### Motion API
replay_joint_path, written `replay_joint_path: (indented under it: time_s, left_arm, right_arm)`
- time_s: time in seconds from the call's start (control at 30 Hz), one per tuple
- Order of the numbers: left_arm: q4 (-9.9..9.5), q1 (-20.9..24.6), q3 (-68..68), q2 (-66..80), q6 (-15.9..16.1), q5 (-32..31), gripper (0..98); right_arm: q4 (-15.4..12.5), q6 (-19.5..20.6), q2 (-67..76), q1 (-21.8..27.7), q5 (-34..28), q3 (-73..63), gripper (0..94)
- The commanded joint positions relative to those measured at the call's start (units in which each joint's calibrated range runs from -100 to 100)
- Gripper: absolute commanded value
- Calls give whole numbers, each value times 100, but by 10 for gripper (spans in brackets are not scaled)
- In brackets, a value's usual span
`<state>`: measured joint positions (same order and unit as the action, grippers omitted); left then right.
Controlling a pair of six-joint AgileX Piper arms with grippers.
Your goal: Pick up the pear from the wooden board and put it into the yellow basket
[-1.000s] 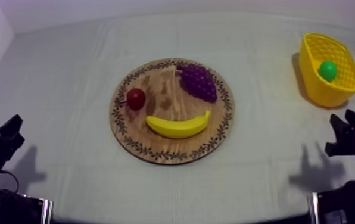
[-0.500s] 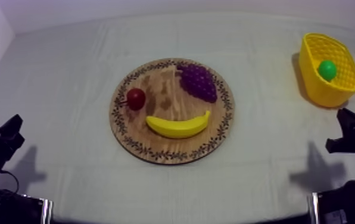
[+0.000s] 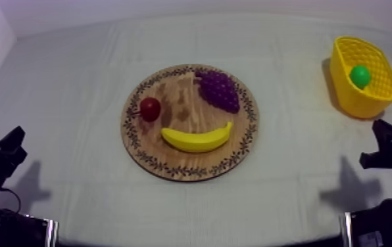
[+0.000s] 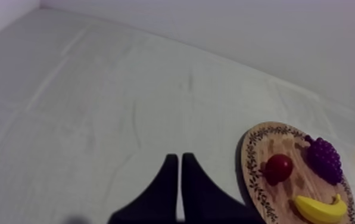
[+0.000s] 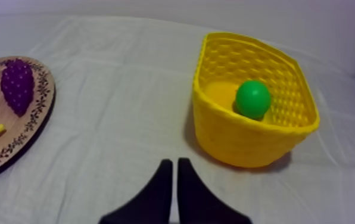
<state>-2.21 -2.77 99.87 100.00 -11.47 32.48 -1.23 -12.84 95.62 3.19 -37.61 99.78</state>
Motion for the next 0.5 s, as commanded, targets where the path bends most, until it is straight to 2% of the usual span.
replay_joint_path:
  time_s: [0.0,0.47]
  left_arm:
    - [-2,-1,2,0,2,1,1]
    - [-2,-1,2,0,2,1,1]
  right_arm:
    - [4,6,5,1,11,-1,4]
    - [4,3,5,85,11,-1,4]
